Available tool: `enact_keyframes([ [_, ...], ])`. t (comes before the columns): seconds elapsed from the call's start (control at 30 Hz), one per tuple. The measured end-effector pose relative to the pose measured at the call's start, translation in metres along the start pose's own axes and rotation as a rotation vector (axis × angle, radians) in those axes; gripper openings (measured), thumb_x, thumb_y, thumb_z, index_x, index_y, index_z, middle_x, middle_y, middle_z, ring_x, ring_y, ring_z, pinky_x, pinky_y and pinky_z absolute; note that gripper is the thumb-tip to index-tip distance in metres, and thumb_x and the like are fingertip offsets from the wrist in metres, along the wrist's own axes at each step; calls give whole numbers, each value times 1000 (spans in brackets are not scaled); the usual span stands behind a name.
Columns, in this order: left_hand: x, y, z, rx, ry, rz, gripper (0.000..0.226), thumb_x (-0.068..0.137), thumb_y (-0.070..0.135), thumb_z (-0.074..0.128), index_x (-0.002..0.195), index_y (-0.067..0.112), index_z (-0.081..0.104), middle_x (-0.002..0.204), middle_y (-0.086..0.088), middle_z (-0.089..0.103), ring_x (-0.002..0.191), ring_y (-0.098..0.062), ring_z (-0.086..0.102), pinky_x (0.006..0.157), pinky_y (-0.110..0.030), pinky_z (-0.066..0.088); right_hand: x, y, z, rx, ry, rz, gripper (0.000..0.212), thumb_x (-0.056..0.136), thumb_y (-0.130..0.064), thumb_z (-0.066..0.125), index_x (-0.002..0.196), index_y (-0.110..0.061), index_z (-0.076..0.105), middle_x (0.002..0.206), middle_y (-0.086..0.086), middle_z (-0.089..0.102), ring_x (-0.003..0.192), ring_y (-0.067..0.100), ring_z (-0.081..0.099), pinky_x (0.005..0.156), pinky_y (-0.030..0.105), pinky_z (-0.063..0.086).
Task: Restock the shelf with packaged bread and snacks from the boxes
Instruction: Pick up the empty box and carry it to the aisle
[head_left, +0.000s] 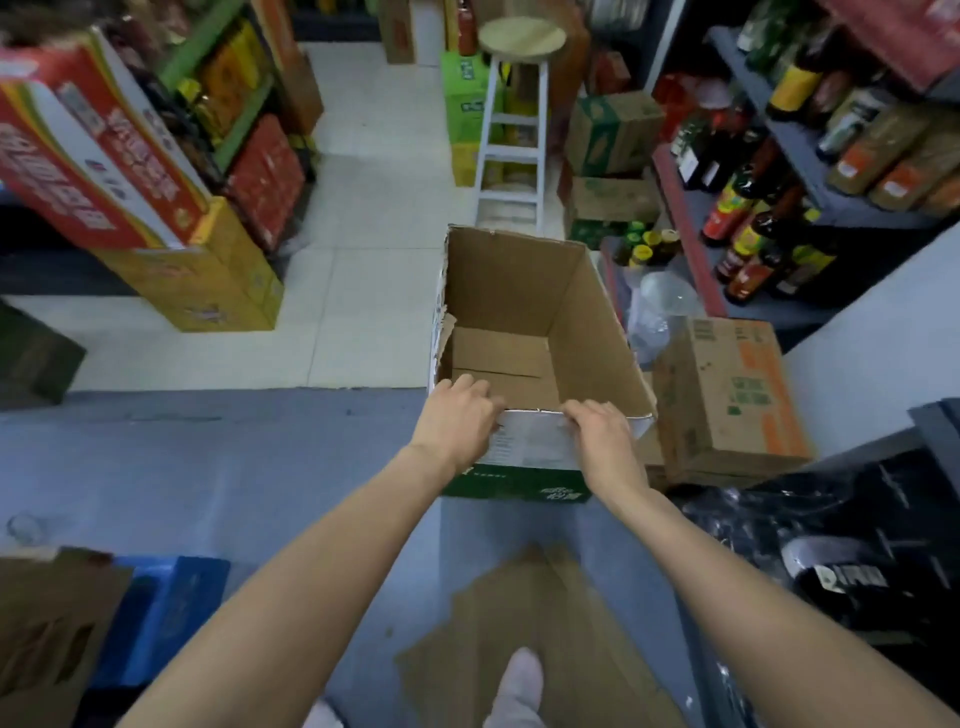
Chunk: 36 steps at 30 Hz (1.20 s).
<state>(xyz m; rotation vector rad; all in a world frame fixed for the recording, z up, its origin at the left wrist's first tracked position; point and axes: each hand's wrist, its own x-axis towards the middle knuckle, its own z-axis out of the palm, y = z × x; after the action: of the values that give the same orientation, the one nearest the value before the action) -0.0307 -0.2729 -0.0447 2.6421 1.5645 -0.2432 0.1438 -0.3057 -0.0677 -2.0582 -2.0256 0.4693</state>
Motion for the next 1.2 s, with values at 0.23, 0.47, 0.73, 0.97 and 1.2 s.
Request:
enact_keyframes([
  [0.23,-125,-130,10,-50,17,-203,24,94,19,47,115,18,58,112,-4,57,107,-24,50,82,-32,42,-15,-191,50,640,66,204,45,93,-31,56,130,-8,47,151,9,23,139,23,28,108,25,23],
  [0.47,-253,-264,40,-137,11,-409,21,91,14,47,108,14,59,107,-5,58,102,-25,55,64,-32,42,-17,-379,143,1020,-335,695,74,82,-42,67,135,-4,31,135,18,42,112,33,52,86,42,52],
  [0.73,-379,-373,83,-194,-7,-694,17,94,19,46,106,15,57,108,-4,56,102,-26,58,65,-33,41,-39,-551,214,1112,-640,479,11,93,-7,47,82,-8,45,82,4,37,55,17,52,90,42,53],
  [0.97,-451,-420,110,-233,-18,-914,22,93,22,48,114,18,54,110,-2,58,101,-28,62,72,-34,48,-60,-642,260,990,-855,288,20,93,-4,44,78,-15,36,76,4,42,58,12,53,71,32,56],
  [1.2,-512,-444,125,-247,-52,-1055,20,92,19,48,110,19,57,108,-2,61,100,-29,63,69,-34,45,-95,-703,295,835,-987,215,19,94,-9,45,78,-15,37,73,2,39,46,7,52,93,39,53],
])
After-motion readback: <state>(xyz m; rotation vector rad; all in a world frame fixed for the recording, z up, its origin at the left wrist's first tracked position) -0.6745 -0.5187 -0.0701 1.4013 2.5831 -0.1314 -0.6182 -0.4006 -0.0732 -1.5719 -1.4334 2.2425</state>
